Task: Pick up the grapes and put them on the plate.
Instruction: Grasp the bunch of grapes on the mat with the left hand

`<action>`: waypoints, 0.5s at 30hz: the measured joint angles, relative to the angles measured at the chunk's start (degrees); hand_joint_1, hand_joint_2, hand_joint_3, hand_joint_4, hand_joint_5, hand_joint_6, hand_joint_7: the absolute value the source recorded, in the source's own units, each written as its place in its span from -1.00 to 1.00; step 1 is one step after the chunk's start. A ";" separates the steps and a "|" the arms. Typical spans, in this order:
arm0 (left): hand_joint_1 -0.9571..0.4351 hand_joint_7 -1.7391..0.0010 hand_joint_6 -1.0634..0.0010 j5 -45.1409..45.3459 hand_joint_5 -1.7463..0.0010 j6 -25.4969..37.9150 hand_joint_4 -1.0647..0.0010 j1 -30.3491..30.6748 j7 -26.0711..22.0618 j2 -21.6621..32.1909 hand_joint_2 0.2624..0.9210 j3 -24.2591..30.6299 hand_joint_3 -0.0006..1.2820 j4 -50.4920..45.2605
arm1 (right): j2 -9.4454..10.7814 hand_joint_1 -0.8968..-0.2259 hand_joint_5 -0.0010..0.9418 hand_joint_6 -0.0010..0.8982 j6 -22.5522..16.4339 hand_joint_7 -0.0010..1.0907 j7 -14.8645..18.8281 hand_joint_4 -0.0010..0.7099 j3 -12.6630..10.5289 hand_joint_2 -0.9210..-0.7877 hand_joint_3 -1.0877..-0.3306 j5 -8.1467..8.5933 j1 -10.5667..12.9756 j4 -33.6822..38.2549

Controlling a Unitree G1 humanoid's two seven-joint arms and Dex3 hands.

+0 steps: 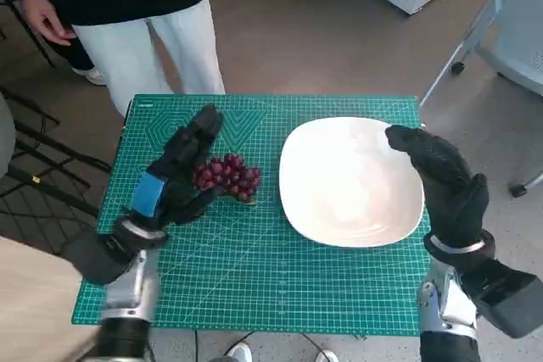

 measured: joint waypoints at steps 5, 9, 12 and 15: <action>-0.69 1.00 0.75 12.00 1.00 2.39 0.98 -0.35 4.44 5.56 0.91 -1.20 -0.94 -2.71 | -0.01 0.04 -1.00 -0.83 -0.01 -0.58 0.00 -0.45 -0.09 -1.00 0.21 0.00 -0.04 0.00; -0.65 1.00 0.79 21.17 1.00 7.23 0.99 -0.58 6.45 8.95 0.75 -2.93 -0.98 -6.26 | -0.02 0.04 -1.00 -0.83 -0.01 -0.58 0.00 -0.46 -0.10 -1.00 0.20 0.00 -0.21 0.00; -0.61 1.00 0.79 28.71 1.00 12.08 1.00 -1.04 8.22 10.73 0.64 -5.00 -0.99 -8.84 | -0.02 0.04 -1.00 -0.83 -0.01 -0.58 0.01 -0.47 -0.08 -1.00 0.19 -0.01 -0.52 0.01; -0.58 0.99 0.78 35.18 1.00 17.32 1.00 -1.89 9.95 11.88 0.58 -7.56 -1.00 -10.35 | -0.02 0.04 -1.00 -0.83 -0.01 -0.58 0.02 -0.47 -0.05 -1.00 0.18 -0.03 -0.94 0.16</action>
